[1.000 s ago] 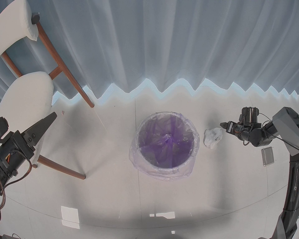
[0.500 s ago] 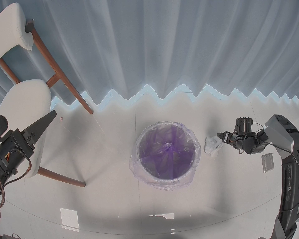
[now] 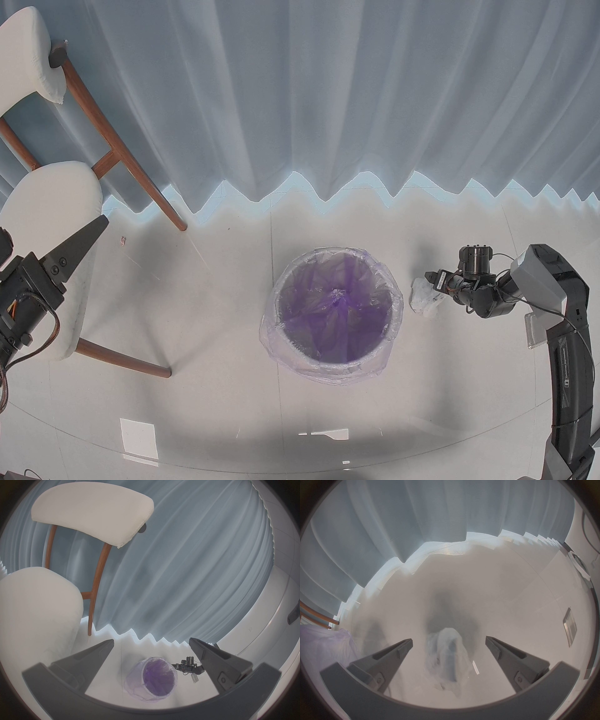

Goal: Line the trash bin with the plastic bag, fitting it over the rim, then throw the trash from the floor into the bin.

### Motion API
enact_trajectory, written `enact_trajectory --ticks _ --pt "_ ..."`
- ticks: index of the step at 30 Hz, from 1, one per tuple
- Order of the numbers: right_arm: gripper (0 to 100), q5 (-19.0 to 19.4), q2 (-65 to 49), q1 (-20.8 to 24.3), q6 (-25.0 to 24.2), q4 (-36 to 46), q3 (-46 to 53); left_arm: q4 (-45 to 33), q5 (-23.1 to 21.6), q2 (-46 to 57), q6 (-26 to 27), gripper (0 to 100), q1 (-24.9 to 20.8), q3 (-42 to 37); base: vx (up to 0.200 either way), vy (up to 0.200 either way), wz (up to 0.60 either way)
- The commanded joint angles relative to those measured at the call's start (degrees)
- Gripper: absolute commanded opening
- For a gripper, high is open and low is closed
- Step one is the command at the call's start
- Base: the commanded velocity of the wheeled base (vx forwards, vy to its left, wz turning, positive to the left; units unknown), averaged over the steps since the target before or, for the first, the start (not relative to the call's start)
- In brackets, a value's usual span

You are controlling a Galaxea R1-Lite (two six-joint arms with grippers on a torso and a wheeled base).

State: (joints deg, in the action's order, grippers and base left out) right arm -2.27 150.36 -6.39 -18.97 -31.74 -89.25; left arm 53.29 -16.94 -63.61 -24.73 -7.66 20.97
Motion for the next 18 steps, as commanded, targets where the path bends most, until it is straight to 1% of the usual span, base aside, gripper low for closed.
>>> enact_trajectory --ticks 1,9,11,12,16,18 --pt "0 -0.7 4.0 1.2 -0.3 0.3 -3.3 0.0 0.2 0.4 0.0 100 0.7 0.3 0.0 0.0 0.0" --pt "0 -1.0 5.8 1.6 -0.7 -0.1 -3.0 -0.2 0.2 1.7 0.0 100 1.2 0.5 0.0 0.0 0.0" --pt "0 -1.7 5.6 1.5 -1.3 -0.3 -2.8 -0.2 0.2 1.9 0.0 100 1.4 0.6 0.0 0.0 0.0" --pt "0 -2.5 4.9 1.4 -2.4 -0.4 -2.7 -0.1 0.2 2.2 0.0 100 1.9 0.7 0.0 0.0 0.0" --pt "0 -2.7 -1.1 0.4 -5.1 0.3 -0.8 0.1 -0.1 3.3 0.1 100 3.2 1.0 0.0 0.0 0.0" --pt "0 -2.7 -4.6 -0.3 -5.2 0.3 1.3 -0.1 -0.3 4.2 0.0 100 3.2 1.0 0.0 0.0 0.0"
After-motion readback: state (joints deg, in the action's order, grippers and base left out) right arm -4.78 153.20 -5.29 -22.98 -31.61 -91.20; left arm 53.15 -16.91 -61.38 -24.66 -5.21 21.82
